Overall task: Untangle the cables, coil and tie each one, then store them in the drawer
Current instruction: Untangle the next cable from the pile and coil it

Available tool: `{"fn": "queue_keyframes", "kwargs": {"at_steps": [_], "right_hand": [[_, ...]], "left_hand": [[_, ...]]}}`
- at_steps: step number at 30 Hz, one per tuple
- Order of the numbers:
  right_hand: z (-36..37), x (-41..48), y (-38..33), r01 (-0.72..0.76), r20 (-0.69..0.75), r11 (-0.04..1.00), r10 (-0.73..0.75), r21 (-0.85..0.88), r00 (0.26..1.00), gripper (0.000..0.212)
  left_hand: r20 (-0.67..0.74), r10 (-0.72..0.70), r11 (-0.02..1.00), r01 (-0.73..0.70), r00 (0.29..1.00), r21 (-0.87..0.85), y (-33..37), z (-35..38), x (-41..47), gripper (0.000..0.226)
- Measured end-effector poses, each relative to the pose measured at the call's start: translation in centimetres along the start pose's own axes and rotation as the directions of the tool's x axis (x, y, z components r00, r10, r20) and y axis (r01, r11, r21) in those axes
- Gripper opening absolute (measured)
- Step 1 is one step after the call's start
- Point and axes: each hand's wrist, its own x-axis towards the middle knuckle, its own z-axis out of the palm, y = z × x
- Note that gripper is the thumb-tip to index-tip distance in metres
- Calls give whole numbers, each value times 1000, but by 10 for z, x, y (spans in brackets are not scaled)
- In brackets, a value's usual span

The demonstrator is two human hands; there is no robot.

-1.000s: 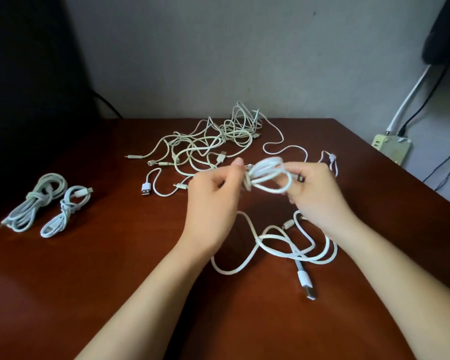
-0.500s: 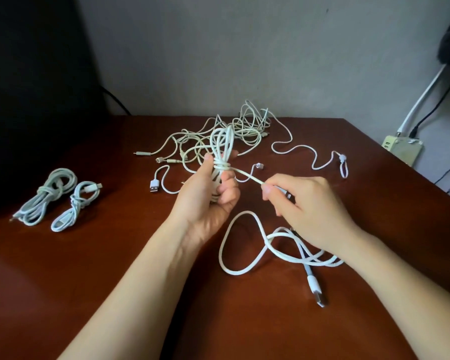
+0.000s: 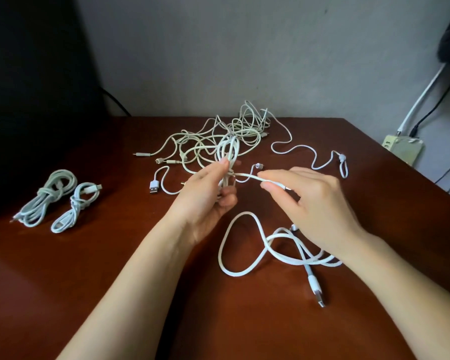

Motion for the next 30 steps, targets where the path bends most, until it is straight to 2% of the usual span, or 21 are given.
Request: {"fn": "queue_keyframes", "kwargs": {"at_steps": [4, 7, 8, 9, 11, 12, 14, 16, 18, 22, 26, 30], "right_hand": [[-2, 1, -3, 44, -40, 998, -42, 53, 998, 21], [-3, 1, -10, 67, -26, 990, -64, 123, 998, 18], [-3, 1, -12, 66, -8, 987, -65, 147, 998, 17], [-3, 1, -14, 57, 11, 983, -60, 172, 998, 17], [-3, 1, -14, 21, 30, 976, -28, 216, 999, 17], [-4, 1, -13, -5, 29, 973, -2, 233, 1000, 18], [-6, 3, -13, -55, 12, 968, 53, 243, 999, 20], [-8, 5, -12, -102, -16, 970, 109, 222, 994, 25], [-9, 6, -11, -167, -46, 964, 180, 207, 983, 28], [-9, 5, -7, -290, -64, 925, 314, 244, 947, 19], [-6, 7, -4, -324, -61, 913, 348, 249, 935, 17], [-6, 10, 4, -451, 55, 839, 457, 304, 888, 20]], "left_hand": [[35, 147, 966, -151, 989, 212, -4, 1, 0, 22], [90, 242, 868, -257, 966, 425, -9, 0, 1, 24], [128, 290, 792, -314, 948, 523, -11, -1, 3, 26], [189, 340, 670, -378, 921, 638, -13, -3, 3, 28], [347, 407, 349, -494, 845, 796, -16, -6, 5, 25], [397, 410, 242, -518, 821, 820, -17, -5, 3, 22], [456, 398, 156, -549, 796, 821, -17, -3, 0, 23], [489, 362, 148, -567, 793, 810, -17, 2, -4, 23], [513, 309, 186, -580, 801, 793, -16, 4, -6, 22], [551, 272, 214, -607, 789, 765, -17, 8, -11, 13], [570, 362, 125, -644, 738, 754, -23, 7, -8, 32], [511, 473, 132, -632, 717, 764, -21, 9, -8, 31]]}}
